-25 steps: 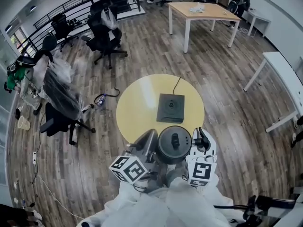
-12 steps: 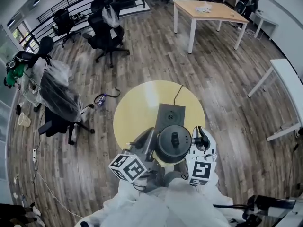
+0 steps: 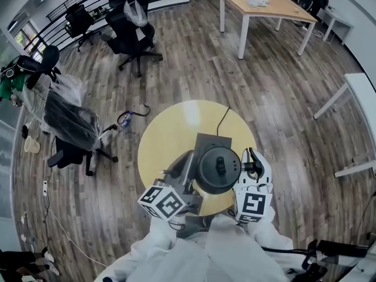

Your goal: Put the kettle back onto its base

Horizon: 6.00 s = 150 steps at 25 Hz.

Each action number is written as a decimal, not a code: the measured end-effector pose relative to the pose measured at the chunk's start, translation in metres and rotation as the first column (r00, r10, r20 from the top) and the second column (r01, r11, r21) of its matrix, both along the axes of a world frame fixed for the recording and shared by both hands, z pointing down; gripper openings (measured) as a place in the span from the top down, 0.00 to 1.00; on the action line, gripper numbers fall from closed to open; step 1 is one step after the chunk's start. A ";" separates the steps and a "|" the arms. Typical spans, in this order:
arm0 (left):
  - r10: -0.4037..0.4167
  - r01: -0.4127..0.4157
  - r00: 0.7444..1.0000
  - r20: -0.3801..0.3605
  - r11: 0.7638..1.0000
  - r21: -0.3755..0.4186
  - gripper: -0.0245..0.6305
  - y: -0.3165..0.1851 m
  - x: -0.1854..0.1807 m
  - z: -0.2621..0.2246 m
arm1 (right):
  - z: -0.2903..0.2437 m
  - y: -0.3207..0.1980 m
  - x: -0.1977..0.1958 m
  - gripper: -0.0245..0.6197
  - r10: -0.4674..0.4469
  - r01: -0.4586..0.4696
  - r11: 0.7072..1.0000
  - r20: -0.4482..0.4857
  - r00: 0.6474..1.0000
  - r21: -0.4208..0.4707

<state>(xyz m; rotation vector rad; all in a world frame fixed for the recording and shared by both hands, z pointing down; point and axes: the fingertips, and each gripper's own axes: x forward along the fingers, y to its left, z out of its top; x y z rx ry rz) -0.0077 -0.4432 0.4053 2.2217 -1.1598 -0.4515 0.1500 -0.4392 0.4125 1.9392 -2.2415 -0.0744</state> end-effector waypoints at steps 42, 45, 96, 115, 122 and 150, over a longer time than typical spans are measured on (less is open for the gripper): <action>0.135 -0.132 0.990 0.041 0.988 -0.081 0.96 -0.155 0.004 0.183 | 0.180 -0.129 -0.008 0.93 0.093 -0.093 0.995 -0.029 0.995 -0.026; 0.134 -0.131 0.990 0.043 0.988 -0.081 0.96 -0.155 0.004 0.185 | 0.184 -0.130 -0.009 0.93 0.089 -0.090 0.996 -0.027 0.996 -0.029; 0.002 0.093 0.907 0.421 0.974 -0.205 0.69 0.014 -0.025 0.163 | 0.172 0.004 -0.028 0.94 0.039 0.021 0.922 0.149 0.988 -0.386; 0.117 -0.023 0.874 0.471 0.979 -0.200 0.96 0.056 0.013 0.145 | 0.164 0.048 -0.055 0.94 0.008 0.088 0.892 0.211 0.978 -0.443; 0.104 -0.040 0.873 0.477 0.989 -0.142 0.96 0.122 -0.011 0.136 | 0.151 0.120 -0.074 0.94 0.050 0.031 0.918 0.194 0.980 -0.395; 0.072 0.035 0.852 0.519 0.980 -0.194 0.96 0.342 -0.040 0.117 | 0.116 0.339 -0.095 0.94 0.009 0.062 0.932 0.195 0.981 -0.357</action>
